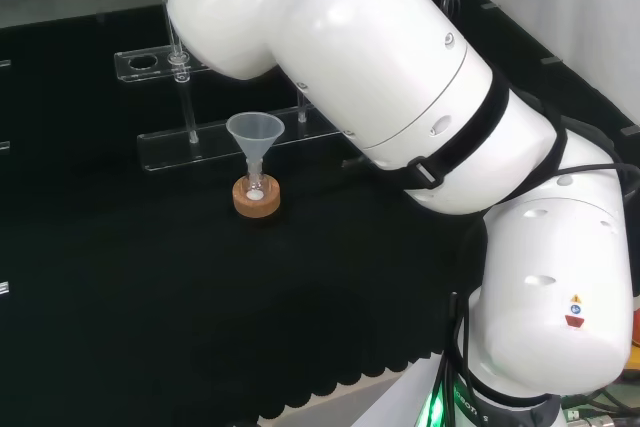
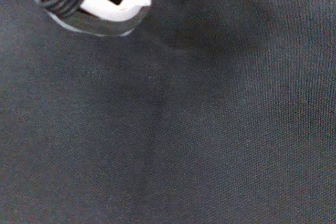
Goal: Put the weighing funnel back on the table.
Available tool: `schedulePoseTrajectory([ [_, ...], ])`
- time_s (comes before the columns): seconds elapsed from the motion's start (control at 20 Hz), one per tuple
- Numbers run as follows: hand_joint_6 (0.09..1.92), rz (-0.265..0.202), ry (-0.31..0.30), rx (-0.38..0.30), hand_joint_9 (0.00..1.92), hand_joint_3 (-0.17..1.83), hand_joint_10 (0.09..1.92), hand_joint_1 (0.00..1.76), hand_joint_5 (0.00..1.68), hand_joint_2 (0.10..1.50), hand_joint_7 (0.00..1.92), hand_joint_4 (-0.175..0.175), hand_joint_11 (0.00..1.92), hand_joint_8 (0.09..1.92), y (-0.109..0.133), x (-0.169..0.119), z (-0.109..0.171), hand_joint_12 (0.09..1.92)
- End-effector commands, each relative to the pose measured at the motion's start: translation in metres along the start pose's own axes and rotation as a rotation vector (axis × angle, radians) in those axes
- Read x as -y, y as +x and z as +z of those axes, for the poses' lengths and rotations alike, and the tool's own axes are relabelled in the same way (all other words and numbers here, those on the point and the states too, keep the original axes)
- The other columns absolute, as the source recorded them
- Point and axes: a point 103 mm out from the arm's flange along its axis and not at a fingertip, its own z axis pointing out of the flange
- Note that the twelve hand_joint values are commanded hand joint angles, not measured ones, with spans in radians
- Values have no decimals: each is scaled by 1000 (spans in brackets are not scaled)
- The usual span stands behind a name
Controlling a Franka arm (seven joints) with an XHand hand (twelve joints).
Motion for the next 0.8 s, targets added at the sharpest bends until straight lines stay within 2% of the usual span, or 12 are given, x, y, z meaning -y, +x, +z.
schedulePoseTrajectory([
  [0.05,745,-1,6,35,948,644,327,1114,1228,681,675,175,760,571,5,-5,0,1098],
  [0.35,745,-14,18,72,939,643,325,1113,1228,682,668,175,743,572,9,-7,0,1099],
  [0.8,745,-9,26,101,930,641,324,1113,1227,683,658,175,736,573,8,-6,-1,1105],
])
